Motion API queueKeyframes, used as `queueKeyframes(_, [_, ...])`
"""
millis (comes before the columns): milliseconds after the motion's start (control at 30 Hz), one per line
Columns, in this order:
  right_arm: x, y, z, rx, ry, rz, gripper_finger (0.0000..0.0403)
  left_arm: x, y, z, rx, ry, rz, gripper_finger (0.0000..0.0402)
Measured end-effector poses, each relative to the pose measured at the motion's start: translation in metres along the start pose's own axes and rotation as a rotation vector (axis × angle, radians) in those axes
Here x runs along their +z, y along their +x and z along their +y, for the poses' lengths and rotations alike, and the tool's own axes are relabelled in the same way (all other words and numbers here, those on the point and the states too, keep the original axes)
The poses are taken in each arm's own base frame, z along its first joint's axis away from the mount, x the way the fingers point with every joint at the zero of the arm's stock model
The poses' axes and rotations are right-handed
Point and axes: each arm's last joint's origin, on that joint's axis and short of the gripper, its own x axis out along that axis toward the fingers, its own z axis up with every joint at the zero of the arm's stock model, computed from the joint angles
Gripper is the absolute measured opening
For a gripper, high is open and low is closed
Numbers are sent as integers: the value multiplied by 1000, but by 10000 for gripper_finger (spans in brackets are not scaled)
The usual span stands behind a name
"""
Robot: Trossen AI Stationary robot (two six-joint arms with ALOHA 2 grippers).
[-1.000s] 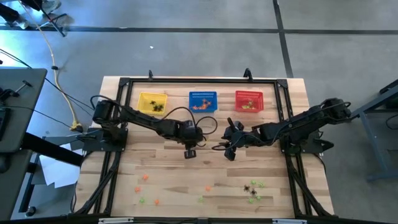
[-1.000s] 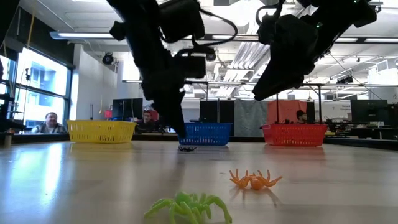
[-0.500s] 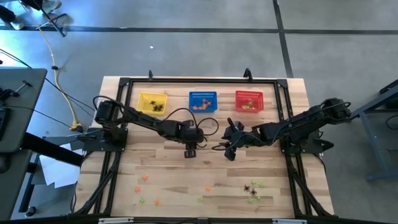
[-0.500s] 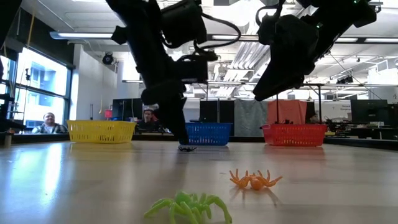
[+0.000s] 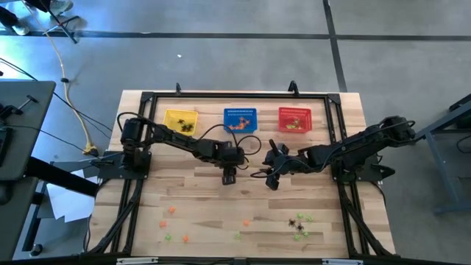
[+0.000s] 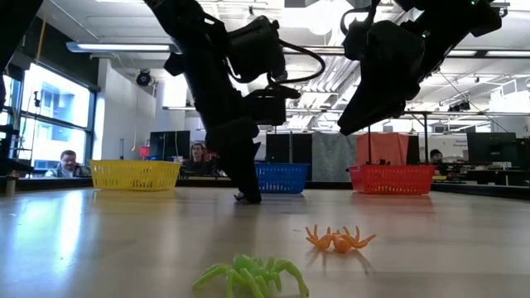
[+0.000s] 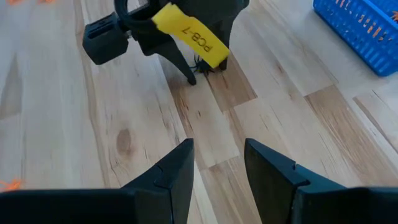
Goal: Sort Halloween decoration
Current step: Put the black spider toy into the yellow basket
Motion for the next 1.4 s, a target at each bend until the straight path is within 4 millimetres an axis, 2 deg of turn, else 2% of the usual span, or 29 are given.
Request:
queueKeyframes(133, [0, 0, 0, -1, -1, 1, 138, 0, -1, 0, -9, -28, 0, 131])
queueKeyframes(333, [0, 0, 0, -1, -5, 1, 138, 0, -2, 1, -11, -87, 1, 13])
queueKeyframes(500, [0, 0, 0, -1, -7, 1, 138, 0, -3, 1, -7, -99, -2, 2])
queueKeyframes(700, [0, 0, 0, -1, -8, 1, 138, 2, -18, 3, -15, -108, -35, 0])
queueKeyframes(1133, [0, 0, 0, -2, -9, 2, 138, 7, -78, 9, -19, -124, -137, 0])
queueKeyframes(1400, [0, 0, 0, -3, -10, 3, 138, -7, -114, 27, 153, -121, -79, 0])
